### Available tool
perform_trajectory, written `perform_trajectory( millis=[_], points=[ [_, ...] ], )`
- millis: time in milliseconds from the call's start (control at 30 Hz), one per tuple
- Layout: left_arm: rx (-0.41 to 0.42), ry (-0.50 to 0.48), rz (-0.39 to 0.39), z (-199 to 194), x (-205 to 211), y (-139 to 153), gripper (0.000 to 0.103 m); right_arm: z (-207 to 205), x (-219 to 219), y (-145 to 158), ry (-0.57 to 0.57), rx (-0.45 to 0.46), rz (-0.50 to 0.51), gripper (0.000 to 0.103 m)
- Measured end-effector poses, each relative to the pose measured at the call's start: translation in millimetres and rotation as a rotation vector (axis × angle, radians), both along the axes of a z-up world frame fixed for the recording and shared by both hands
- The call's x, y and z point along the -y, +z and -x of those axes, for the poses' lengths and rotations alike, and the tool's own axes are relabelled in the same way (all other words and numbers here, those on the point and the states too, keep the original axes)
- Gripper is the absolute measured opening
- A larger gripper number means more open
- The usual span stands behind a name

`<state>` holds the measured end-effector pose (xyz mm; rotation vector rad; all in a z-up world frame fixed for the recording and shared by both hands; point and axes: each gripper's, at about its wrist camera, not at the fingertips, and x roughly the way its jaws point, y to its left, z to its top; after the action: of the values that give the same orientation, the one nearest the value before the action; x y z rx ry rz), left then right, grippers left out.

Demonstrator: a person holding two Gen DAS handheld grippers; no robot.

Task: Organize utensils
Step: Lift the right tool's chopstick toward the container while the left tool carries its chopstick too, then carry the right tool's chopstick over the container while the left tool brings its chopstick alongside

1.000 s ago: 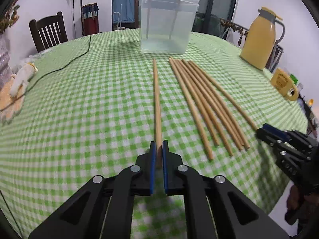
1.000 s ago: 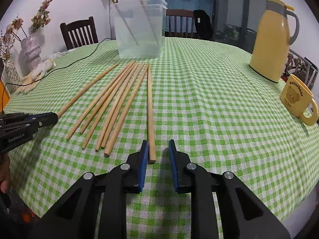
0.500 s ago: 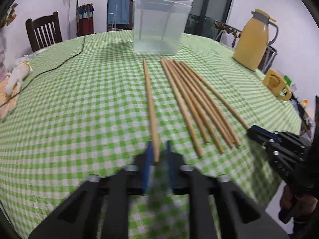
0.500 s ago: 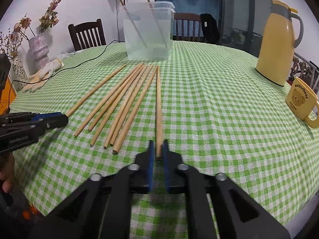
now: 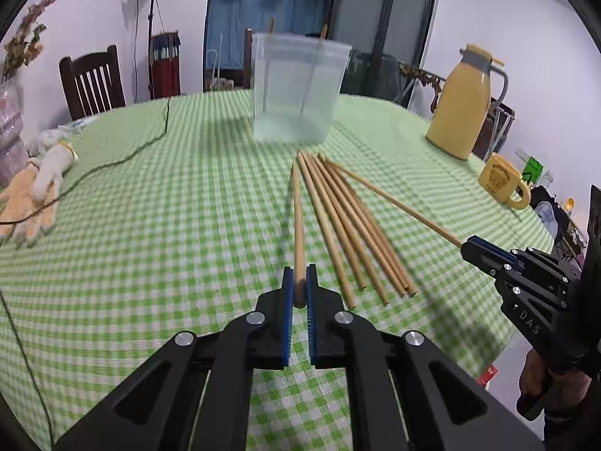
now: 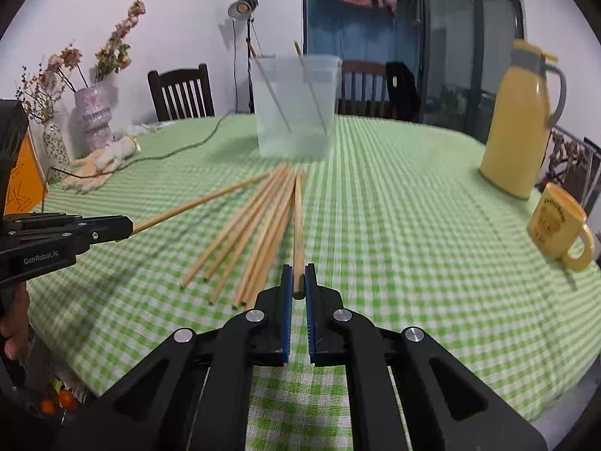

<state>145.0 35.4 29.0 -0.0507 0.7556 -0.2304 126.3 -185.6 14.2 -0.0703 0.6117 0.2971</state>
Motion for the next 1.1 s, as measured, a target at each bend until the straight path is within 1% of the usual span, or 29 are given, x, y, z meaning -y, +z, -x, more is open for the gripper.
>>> perform_trajectory(
  millis=[100,267,333,533,667,767,867,1100],
  points=[
    [0.034,0.005,-0.003,8,-4,15,0.004,8,4,15,-0.001,0.047,-0.005,0.007],
    [0.130,0.013,-0.008,21,-8,48,0.003,16,9,39,-0.001,0.115,-0.003,0.007],
    [0.153,0.013,-0.018,24,-9,57,0.003,17,12,48,0.000,0.139,0.002,0.007],
    [0.172,-0.006,-0.012,28,-16,79,0.003,21,18,72,0.008,0.177,0.006,0.007],
    [0.185,-0.017,-0.026,26,-16,93,0.003,24,24,89,0.018,0.202,0.000,0.007],
    [0.201,-0.030,-0.029,24,-16,103,0.003,22,27,99,0.034,0.198,0.000,0.007],
    [0.211,-0.034,-0.028,20,-16,111,0.003,15,29,107,0.051,0.166,-0.011,0.007],
    [0.215,-0.049,-0.021,3,-18,126,0.003,0,30,120,0.073,0.125,-0.007,0.007]
  ],
)
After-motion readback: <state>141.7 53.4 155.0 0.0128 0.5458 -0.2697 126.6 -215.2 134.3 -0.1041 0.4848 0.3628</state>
